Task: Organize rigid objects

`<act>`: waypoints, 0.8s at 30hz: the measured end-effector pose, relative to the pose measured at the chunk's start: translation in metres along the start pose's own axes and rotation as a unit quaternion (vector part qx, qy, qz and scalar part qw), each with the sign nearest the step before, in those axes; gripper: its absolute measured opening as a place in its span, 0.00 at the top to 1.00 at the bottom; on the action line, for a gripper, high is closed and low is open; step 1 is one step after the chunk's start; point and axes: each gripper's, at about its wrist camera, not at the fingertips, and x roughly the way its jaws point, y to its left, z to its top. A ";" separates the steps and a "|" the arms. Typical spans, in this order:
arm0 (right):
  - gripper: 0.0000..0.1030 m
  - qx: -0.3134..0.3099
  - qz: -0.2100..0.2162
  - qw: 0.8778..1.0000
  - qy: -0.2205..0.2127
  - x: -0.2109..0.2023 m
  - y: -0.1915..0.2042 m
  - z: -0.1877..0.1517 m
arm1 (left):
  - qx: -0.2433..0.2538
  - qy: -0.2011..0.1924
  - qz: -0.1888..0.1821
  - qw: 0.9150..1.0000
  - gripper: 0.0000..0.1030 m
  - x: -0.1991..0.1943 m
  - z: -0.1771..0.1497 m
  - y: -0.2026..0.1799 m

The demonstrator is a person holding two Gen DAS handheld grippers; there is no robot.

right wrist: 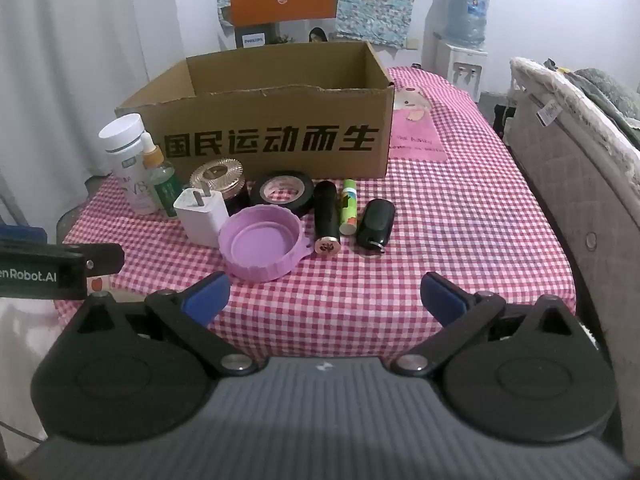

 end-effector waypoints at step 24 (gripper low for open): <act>0.01 0.001 0.024 1.000 -0.001 -0.001 0.006 0.007 | 0.013 0.008 0.007 1.000 0.00 0.002 0.002 -0.002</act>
